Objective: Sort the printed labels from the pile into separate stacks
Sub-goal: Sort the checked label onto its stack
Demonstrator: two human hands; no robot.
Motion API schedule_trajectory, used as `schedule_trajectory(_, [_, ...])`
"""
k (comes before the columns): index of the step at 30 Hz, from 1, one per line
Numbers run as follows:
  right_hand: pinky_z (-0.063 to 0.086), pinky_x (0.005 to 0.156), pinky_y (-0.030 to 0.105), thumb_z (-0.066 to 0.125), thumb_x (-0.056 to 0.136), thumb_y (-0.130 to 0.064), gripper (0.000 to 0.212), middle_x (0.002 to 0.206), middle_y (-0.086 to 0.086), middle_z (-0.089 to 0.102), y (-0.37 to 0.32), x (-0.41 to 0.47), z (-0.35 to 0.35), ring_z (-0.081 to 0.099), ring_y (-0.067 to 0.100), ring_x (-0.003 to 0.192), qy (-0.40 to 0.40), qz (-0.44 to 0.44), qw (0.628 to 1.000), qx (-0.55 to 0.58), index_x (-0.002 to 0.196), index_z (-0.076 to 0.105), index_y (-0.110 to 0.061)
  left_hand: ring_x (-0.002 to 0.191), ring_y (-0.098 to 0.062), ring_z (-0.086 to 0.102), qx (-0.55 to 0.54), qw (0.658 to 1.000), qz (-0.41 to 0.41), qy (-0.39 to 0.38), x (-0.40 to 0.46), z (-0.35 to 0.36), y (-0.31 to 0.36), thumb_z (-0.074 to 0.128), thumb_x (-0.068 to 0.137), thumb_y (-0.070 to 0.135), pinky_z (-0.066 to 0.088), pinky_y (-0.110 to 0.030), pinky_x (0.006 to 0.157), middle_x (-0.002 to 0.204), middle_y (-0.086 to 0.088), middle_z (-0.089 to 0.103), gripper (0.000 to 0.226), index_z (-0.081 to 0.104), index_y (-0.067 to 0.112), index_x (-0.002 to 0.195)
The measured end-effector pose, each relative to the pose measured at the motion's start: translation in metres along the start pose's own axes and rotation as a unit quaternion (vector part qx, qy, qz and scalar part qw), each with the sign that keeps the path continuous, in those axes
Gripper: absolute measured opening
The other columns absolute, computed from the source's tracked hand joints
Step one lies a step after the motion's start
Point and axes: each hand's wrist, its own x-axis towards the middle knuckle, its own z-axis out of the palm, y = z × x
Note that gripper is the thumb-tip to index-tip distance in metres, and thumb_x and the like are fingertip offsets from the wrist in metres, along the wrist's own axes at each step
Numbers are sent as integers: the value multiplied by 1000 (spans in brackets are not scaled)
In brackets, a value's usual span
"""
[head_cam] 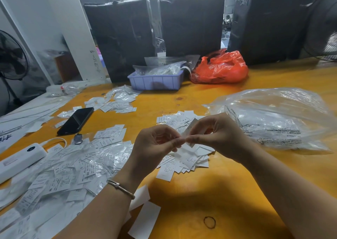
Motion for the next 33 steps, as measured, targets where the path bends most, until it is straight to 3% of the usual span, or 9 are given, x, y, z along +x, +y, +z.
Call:
schedule_trajectory(4, [54,70,51,72,81,-13,6,79,-2,74,-3,1,-4,68,26,73,65,-10,998,12,86,75,-15,63,-16,66,3,1000,7,-1,-1,-1,1,77,74,21,55,-23,62,72,-5,70,18,71,5,81])
schedule_trajectory(5, [53,70,53,69,84,-5,15,81,-1,74,-4,2,-6,67,30,75,106,-16,994,28,91,75,-17,63,-16,66,4,1000,7,-1,-1,0,1,78,73,21,55,-24,62,72,-5,70,19,71,5,81])
schedule_trajectory(7, [55,67,42,65,85,3,32,84,-4,73,-8,2,-11,67,19,76,155,-40,984,72,105,71,-21,63,-16,66,10,1000,7,-5,0,1,1,78,73,22,55,-25,62,71,-3,70,19,72,6,81])
schedule_trajectory(9, [54,69,25,67,85,0,43,87,-2,74,-13,0,-12,68,10,78,150,-56,982,96,120,62,-24,62,-13,65,16,1000,11,-11,0,1,1,78,72,21,54,-23,61,70,0,70,17,72,7,80])
schedule_trajectory(10, [55,71,25,69,84,-1,44,87,0,74,-15,-1,-11,69,11,79,140,-56,985,89,121,59,-22,62,-12,65,20,1000,13,-14,0,2,1,78,72,22,54,-22,60,70,2,70,17,72,8,80])
schedule_trajectory(13, [55,70,38,73,80,-1,20,82,-1,72,-19,-2,-5,68,12,75,114,-75,991,12,96,64,-9,64,-9,65,31,999,16,-23,0,2,1,77,73,22,53,-19,60,71,7,70,16,73,10,82])
schedule_trajectory(16, [51,65,39,74,78,1,8,75,-1,68,-20,-3,0,63,12,67,93,-95,991,-18,80,67,-3,64,-9,65,41,999,18,-29,0,1,1,77,74,22,53,-19,61,71,8,69,17,74,7,83])
schedule_trajectory(27, [43,58,33,67,77,4,14,62,7,64,-11,-2,-5,50,16,57,38,-45,997,-50,65,67,-3,66,-15,67,26,999,7,-28,-1,1,2,76,73,27,55,-22,61,75,-1,73,20,76,9,83])
schedule_trajectory(33, [41,53,27,62,72,-5,17,59,0,63,-13,-1,-9,47,7,57,24,-33,997,-63,63,68,-19,65,-11,66,31,999,-1,-45,-1,1,1,75,75,26,54,-21,59,72,8,71,11,73,17,81])
